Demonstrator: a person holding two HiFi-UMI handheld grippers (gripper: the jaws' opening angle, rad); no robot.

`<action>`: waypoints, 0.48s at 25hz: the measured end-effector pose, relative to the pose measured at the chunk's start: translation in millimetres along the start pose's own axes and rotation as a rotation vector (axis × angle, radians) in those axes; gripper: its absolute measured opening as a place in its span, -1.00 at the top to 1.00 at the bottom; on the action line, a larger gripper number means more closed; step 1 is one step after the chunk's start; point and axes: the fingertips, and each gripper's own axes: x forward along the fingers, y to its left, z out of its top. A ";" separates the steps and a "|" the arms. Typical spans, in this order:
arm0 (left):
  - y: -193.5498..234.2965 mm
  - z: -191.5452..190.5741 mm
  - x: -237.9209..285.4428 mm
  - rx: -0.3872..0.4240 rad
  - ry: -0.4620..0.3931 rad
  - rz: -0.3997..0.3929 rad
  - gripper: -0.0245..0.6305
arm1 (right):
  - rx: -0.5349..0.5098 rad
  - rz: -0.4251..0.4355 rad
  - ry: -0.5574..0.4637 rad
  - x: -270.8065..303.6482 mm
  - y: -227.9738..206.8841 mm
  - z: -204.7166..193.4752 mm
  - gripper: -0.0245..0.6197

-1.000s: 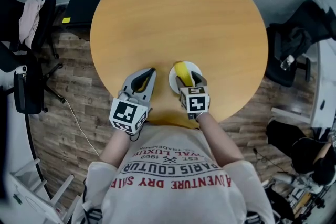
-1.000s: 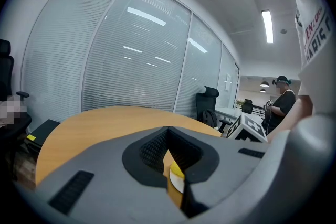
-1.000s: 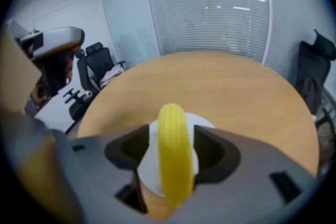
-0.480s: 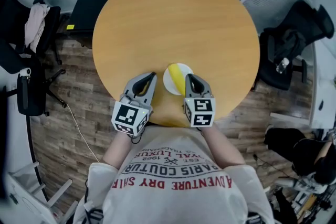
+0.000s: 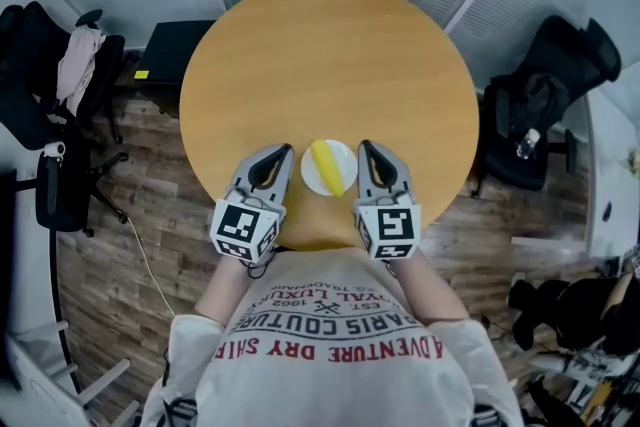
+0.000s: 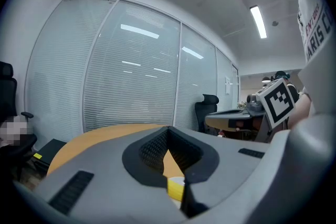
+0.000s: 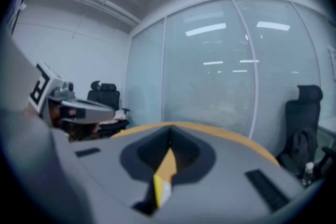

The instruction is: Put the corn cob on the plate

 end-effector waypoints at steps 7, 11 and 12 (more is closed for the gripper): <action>4.8 23.6 1.6 0.026 -0.044 0.029 0.83 | -0.022 0.024 -0.096 -14.4 -11.7 32.7 0.84; -0.6 36.0 2.7 0.048 -0.068 0.026 0.83 | -0.011 0.041 -0.105 -16.6 -13.5 32.9 0.84; -2.8 37.4 3.9 0.055 -0.070 0.025 0.83 | -0.005 0.046 -0.105 -17.1 -14.6 32.0 0.84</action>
